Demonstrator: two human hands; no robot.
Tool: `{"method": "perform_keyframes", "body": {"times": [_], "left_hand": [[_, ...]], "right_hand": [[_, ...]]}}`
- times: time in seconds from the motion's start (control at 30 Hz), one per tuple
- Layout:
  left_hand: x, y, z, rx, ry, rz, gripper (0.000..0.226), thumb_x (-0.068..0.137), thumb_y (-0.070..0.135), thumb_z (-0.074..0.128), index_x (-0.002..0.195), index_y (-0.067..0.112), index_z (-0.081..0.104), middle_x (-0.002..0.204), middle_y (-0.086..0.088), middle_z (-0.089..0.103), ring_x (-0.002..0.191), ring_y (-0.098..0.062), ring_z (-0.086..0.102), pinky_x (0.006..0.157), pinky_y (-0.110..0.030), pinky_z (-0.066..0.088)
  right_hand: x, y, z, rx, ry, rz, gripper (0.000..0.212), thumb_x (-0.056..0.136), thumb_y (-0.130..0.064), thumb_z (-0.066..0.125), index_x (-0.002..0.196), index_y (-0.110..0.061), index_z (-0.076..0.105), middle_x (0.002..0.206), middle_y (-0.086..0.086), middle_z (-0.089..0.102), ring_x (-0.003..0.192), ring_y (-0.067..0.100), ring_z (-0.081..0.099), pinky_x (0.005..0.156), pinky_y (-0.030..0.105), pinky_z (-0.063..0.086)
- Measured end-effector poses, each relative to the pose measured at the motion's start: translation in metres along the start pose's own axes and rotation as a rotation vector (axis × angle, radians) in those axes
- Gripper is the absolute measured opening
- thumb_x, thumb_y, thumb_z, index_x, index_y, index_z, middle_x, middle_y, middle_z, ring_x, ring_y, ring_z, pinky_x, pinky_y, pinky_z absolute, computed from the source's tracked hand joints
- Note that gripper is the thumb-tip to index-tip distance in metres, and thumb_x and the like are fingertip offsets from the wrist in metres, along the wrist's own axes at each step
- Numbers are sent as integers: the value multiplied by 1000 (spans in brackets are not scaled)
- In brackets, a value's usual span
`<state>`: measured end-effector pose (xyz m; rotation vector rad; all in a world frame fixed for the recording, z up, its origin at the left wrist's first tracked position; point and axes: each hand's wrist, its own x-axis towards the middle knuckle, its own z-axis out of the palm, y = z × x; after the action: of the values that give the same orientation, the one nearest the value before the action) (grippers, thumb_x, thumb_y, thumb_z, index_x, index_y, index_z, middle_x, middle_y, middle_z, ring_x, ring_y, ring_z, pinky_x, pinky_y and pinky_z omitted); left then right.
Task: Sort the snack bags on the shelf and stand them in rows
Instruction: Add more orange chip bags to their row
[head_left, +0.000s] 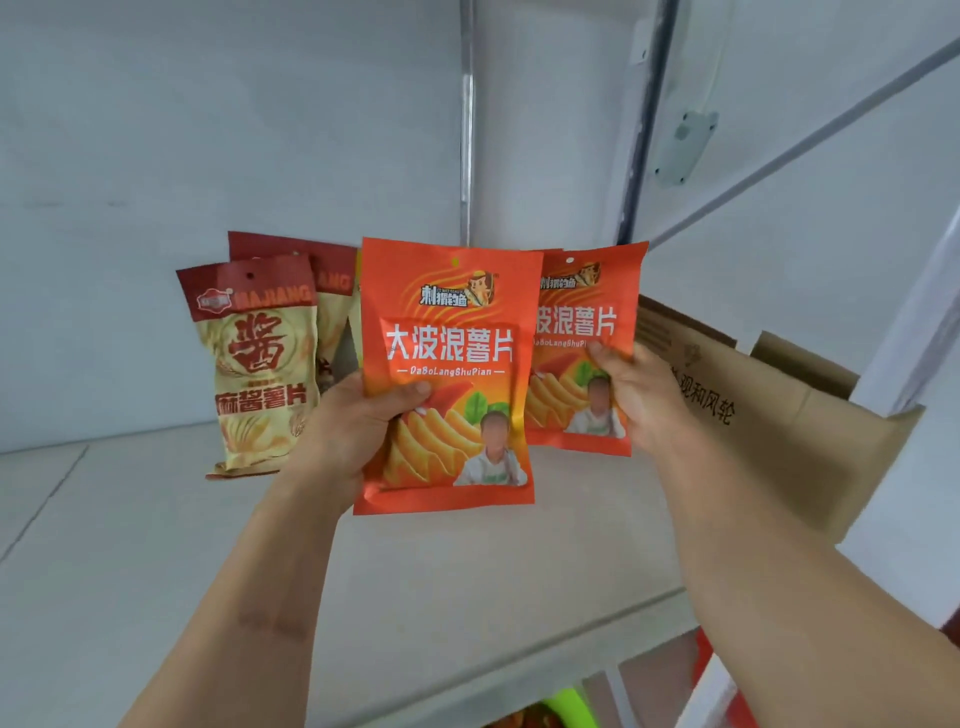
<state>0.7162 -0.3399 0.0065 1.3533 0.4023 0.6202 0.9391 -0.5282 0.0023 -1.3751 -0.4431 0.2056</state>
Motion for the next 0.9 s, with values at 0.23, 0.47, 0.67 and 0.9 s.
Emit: {"method": "perform_keyframes", "body": {"times": [0.23,0.47,0.67,0.9], "left_hand": [[27,-21,63,-22,134,-12,32,84,18,77,116,13,71,109,-12,76,101,-34,73,95,-53,55],[52,-56,100,-37,239,-66,30,84,13,77,114,11,70,107,-14,76,99,-37,73,95,-56,54],[80,-76,125,10,266,-19,33,86,13,75,118,14,68,104,-8,78,96,-30,75,91,-47,58],[106,-86,148,83,335,95,25,86,19,77,110,24,69,97,3,79,89,-18,76,87,-43,60]], "right_hand": [[69,14,-22,27,-186,54,30,92,-20,70,119,-6,66,107,14,74,55,6,67,47,22,52],[107,38,-22,74,-214,100,28,90,-20,71,116,-9,67,96,3,76,69,8,73,56,21,54],[132,48,-13,44,-189,90,30,95,-25,64,117,-3,65,89,0,72,60,0,69,49,13,49],[140,48,-8,65,-188,231,67,92,-75,31,110,-24,71,93,3,78,88,20,76,86,40,57]]}}
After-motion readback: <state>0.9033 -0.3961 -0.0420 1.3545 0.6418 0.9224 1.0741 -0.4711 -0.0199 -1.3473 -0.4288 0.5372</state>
